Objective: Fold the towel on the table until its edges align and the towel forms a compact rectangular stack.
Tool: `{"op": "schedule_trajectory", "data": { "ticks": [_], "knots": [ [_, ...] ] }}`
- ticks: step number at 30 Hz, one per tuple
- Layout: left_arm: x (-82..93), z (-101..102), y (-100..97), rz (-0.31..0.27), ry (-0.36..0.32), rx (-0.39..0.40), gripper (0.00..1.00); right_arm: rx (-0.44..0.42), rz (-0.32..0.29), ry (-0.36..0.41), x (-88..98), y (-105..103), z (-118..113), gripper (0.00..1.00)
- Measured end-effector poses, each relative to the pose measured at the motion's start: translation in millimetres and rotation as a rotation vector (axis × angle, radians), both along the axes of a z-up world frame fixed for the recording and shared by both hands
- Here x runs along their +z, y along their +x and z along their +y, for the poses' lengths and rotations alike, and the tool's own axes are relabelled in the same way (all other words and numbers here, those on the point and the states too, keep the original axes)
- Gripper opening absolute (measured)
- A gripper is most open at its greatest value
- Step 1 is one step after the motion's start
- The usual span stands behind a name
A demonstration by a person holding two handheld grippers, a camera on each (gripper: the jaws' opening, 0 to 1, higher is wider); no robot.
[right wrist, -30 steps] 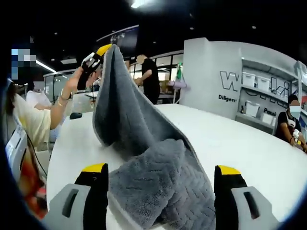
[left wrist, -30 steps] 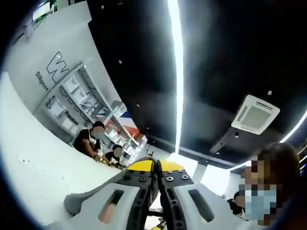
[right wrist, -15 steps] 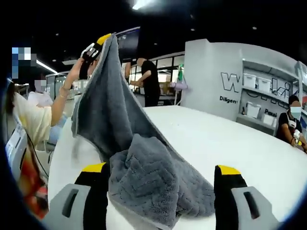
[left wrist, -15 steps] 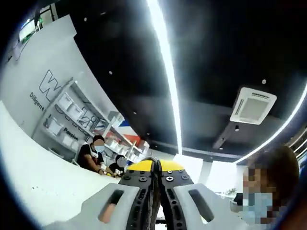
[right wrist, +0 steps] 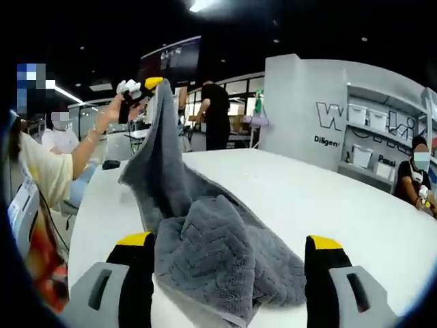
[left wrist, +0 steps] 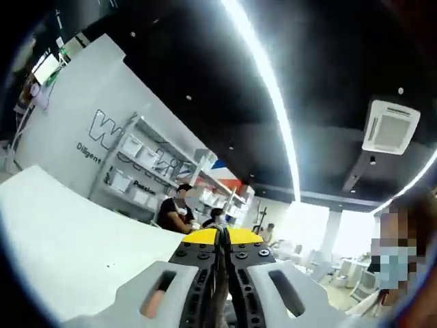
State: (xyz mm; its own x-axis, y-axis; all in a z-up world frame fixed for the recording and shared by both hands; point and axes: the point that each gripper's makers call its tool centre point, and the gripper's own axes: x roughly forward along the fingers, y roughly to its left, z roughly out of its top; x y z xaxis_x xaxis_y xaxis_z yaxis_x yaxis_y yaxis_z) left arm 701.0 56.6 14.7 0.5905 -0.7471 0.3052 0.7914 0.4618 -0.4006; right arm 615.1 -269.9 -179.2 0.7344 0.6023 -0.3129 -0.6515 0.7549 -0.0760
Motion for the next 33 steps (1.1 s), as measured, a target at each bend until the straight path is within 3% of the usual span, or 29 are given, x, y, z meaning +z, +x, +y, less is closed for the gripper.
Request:
{"op": "schedule_trajectory", "data": {
  "ticks": [5,10,13,23,26,33],
  "knots": [
    [-31.2,28,25.1,0.040,0.078,0.119,0.02,-0.002,0.011,-0.003,-4.0,2,0,0.93],
    [-59.2,59,48.2,0.099,0.071,0.182,0.02,0.002,0.016,-0.008,-6.6,1,1,0.93],
    [-81.5,78,62.9,0.120,0.160,0.282,0.02,0.004,0.021,-0.012,-8.7,2,2,0.92],
    [-130.7,112,94.0,0.196,0.256,0.381,0.02,-0.003,0.037,-0.018,-12.7,5,-1,0.92],
    [-158.1,128,104.3,0.246,0.332,0.435,0.02,-0.005,0.045,-0.018,-14.1,6,-2,0.92],
    [-189.1,144,115.4,0.285,0.403,0.475,0.02,-0.005,0.059,-0.019,-18.2,7,-2,0.92]
  ]
}}
